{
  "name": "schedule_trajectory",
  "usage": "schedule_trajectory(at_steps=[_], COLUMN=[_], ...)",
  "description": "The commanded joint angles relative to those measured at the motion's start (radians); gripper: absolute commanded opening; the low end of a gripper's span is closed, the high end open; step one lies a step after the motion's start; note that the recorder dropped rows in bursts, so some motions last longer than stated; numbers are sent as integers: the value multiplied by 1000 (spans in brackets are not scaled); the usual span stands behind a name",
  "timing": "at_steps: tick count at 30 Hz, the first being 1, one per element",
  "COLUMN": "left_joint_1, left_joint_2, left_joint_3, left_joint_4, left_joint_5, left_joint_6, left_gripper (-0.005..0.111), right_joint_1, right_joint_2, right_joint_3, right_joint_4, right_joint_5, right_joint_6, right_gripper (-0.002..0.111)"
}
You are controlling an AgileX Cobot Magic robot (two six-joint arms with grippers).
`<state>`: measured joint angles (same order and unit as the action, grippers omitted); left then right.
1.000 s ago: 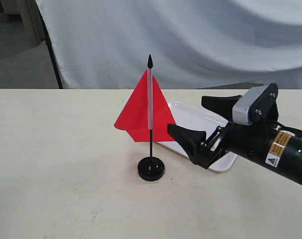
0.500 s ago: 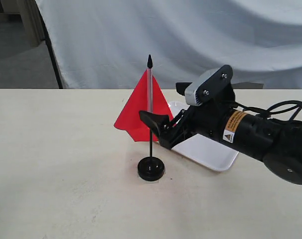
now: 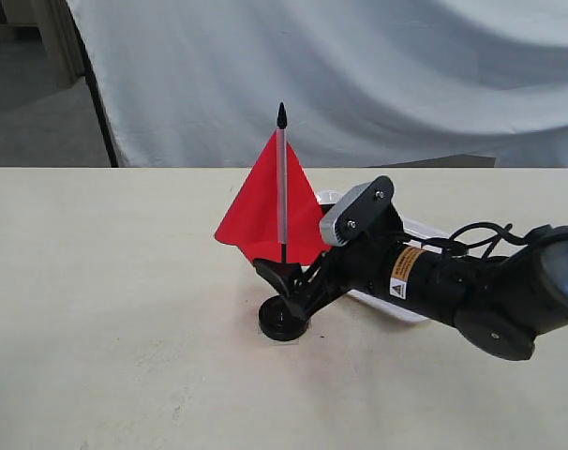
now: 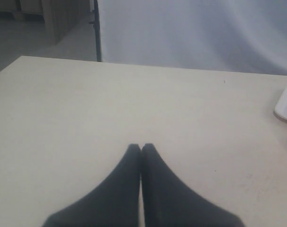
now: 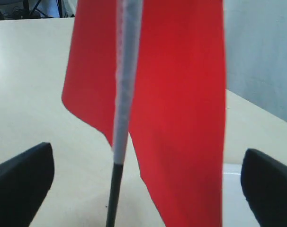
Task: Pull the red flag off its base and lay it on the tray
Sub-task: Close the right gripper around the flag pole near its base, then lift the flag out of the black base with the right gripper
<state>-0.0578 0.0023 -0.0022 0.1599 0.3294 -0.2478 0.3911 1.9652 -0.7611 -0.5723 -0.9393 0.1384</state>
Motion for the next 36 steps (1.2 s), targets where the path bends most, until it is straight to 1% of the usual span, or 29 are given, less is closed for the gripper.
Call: schedule_trajectory(at_steps=[1,5,13,17,18,19,21,22,24,25,31,36], left_joint_1=[-2,-2,-2,-2,-2,-2,-2,-2,-2,-2,-2,-2], left_joint_2=[-2,-2,-2,-2,-2,-2,-2,-2,-2,-2,-2,-2], left_joint_3=[2,2,2,2,2,2,2,2,2,2,2,2], left_joint_4=[1,1,1,1,1,1,1,1,1,1,1,1], left_joint_5=[-8,-8,-8,-8,-8,-8,-8,-8,-8,-8,-8,-8], left_joint_6=[5,5,5,5,5,5,5,5,5,5,5,5], left_gripper=[0,0,0,0,0,0,0,0,0,0,0,0], right_joint_1=[1,1,1,1,1,1,1,1,1,1,1,1], right_joint_2=[8,36,101,110,110,110,110,110,110,110,110,31], right_joint_3=[-5,-5,-5,-6,-6,-6,-6,-6,-6,-6,-6,10], right_joint_4=[-20,-20,-57,-57,-57,-57,-57,-57,-57,-57,-57,-86], right_joint_5=[-23,-43,-185,-189,-189,-189,-189,-189,-183,-178,-177,-175], right_joint_6=[-4,-4,-22,-50,-52,-52,-52,-52,-59,-61,-58,-58], right_gripper=[103,103,103,103,101,97,79,62,24,1,-1,-1])
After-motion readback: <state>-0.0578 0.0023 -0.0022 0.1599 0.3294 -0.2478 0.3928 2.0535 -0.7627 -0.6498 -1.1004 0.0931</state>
